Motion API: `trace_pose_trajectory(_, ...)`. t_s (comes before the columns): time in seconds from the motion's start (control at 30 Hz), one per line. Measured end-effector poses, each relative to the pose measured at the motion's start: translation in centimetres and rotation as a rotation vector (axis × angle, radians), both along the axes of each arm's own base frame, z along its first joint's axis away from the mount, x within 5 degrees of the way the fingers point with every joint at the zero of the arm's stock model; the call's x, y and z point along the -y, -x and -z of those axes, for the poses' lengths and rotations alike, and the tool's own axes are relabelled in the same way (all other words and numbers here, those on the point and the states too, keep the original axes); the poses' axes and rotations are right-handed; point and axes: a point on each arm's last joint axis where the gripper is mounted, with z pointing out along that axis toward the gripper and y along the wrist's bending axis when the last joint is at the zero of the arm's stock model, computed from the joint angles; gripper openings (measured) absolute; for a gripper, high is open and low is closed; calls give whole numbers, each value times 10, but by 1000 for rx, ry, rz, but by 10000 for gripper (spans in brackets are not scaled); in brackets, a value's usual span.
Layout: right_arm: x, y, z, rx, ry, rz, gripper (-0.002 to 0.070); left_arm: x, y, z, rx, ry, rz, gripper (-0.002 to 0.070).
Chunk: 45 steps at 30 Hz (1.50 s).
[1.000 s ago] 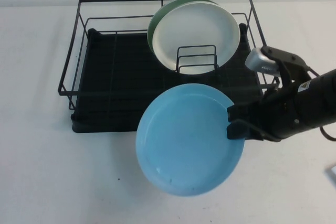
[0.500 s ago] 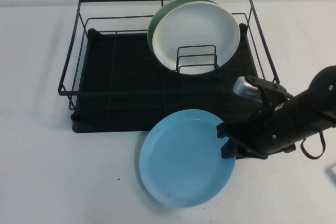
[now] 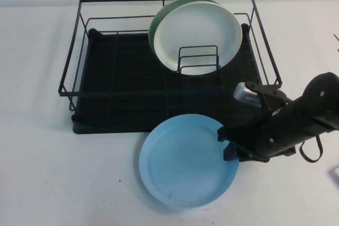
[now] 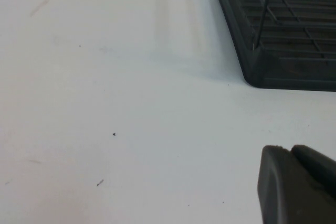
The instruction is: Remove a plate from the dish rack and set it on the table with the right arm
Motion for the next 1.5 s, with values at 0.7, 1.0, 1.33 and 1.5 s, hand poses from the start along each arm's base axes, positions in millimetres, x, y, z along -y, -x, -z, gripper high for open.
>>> trace_pose_trajectory(0.7,8,15,-82,137,74,-244,27,0,0,0,0,0,0,-4)
trace_pose_trajectory(1.0,44,85,-149,308,58,-297,-15,0,0,0,0,0,0,-4)
trace_pose_trajectory(1.33,76,126,-173,459,182,-330,-18,0,0,0,0,0,0,-4)
trace_pose_trajectory(1.5,82,128,-145,468,223,-303,-18,0,0,0,0,0,0,-4)
